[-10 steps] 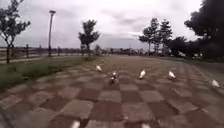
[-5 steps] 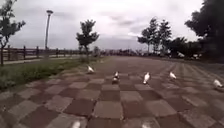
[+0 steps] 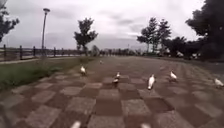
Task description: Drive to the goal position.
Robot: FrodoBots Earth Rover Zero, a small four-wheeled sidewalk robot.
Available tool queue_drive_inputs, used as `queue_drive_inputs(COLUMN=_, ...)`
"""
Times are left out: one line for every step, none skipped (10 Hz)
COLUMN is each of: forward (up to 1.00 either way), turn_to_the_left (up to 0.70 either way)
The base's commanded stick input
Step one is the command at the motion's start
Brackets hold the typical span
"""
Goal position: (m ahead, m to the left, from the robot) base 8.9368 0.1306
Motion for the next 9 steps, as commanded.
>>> queue_drive_inputs(forward=0.70, turn_to_the_left=0.00)
queue_drive_inputs(forward=0.70, turn_to_the_left=0.00)
queue_drive_inputs(forward=0.70, turn_to_the_left=0.00)
queue_drive_inputs(forward=0.70, turn_to_the_left=0.00)
queue_drive_inputs(forward=0.70, turn_to_the_left=0.09)
queue_drive_inputs(forward=0.70, turn_to_the_left=0.27)
queue_drive_inputs(forward=0.70, turn_to_the_left=0.27)
queue_drive_inputs(forward=0.70, turn_to_the_left=0.23)
queue_drive_inputs(forward=0.70, turn_to_the_left=0.06)
